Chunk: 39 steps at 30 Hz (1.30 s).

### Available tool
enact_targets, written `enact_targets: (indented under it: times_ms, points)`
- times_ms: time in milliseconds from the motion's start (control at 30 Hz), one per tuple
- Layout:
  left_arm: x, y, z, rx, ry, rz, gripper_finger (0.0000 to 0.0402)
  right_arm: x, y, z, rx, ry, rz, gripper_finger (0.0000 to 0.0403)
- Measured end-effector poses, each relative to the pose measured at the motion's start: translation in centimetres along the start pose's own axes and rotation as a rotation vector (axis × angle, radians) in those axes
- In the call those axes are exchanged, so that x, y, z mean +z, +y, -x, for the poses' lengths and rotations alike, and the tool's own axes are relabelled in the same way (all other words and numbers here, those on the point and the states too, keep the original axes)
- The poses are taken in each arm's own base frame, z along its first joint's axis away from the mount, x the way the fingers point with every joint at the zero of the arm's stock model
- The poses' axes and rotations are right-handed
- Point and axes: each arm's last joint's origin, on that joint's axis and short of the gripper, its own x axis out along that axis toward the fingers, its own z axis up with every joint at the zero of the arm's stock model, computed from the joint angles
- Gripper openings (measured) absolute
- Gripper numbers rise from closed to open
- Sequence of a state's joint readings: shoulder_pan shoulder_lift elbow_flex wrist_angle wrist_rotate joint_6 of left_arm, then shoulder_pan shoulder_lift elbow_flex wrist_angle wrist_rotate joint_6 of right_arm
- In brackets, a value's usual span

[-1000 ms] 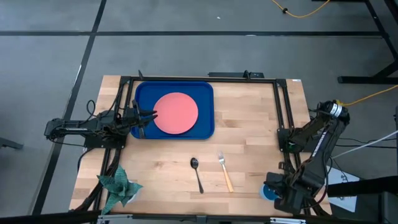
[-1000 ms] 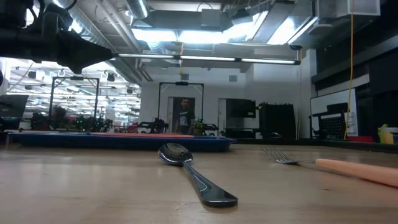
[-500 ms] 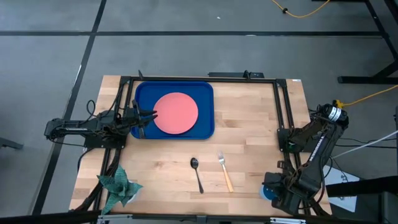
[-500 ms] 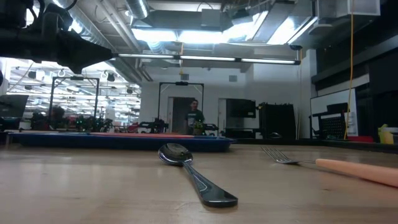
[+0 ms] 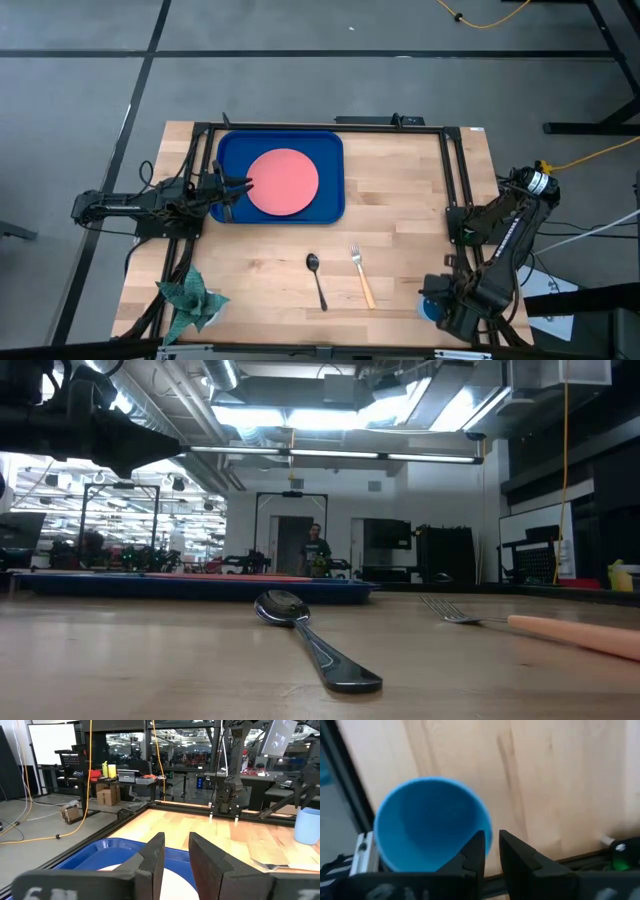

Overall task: Pick and place plate/cup/fork/spoon on tray
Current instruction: Put the blue cup on the serving tray top right side of the pink plate

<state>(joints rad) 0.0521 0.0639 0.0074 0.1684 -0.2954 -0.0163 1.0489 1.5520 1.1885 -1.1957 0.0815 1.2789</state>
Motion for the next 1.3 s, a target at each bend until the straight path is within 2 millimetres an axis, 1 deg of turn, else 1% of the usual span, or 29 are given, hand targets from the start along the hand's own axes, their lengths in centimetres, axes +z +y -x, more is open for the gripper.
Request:
enact_targets:
  times_ms: [100, 467, 833, 933, 1033, 1133, 1233, 1300]
  points:
    - [0.0, 0.0, 0.0, 0.0, 0.0, 0.0, 0.008, -0.1, 0.1, 0.0, 0.014, 0.027, 0.0, 0.0061]
    - [0.0, 0.0, 0.0, 0.0, 0.0, 0.0, 0.008, -0.1, 0.1, -0.1, 0.011, 0.028, 0.001, 0.0061]
    - [0.0, 0.0, 0.0, 0.0, 0.0, -0.001, 0.008, 0.1, 1.1, -2.0, -0.059, 0.049, 0.006, 0.0061]
    - [0.0, 0.0, 0.0, 0.0, 0.0, -0.001, 0.008, 0.1, 1.3, -2.5, -0.072, 0.048, -0.003, 0.0051]
    - [0.0, 0.0, 0.0, 0.0, 0.0, 0.0, 0.008, 0.8, 1.5, -2.6, -0.062, 0.016, -0.029, 0.0017]
    - [0.0, 0.0, 0.0, 0.0, 0.0, 0.0, 0.008, 2.2, 1.4, -2.4, -0.056, -0.043, -0.041, 0.001]
    - [0.0, 0.0, 0.0, 0.0, 0.002, 0.0, 0.008, 4.4, 1.0, -1.2, -0.087, -0.121, 0.016, 0.0006]
    - [0.0, 0.0, 0.0, 0.0, 0.002, 0.0, 0.008, 6.0, 0.7, 0.5, -0.109, -0.186, 0.057, 0.0006]
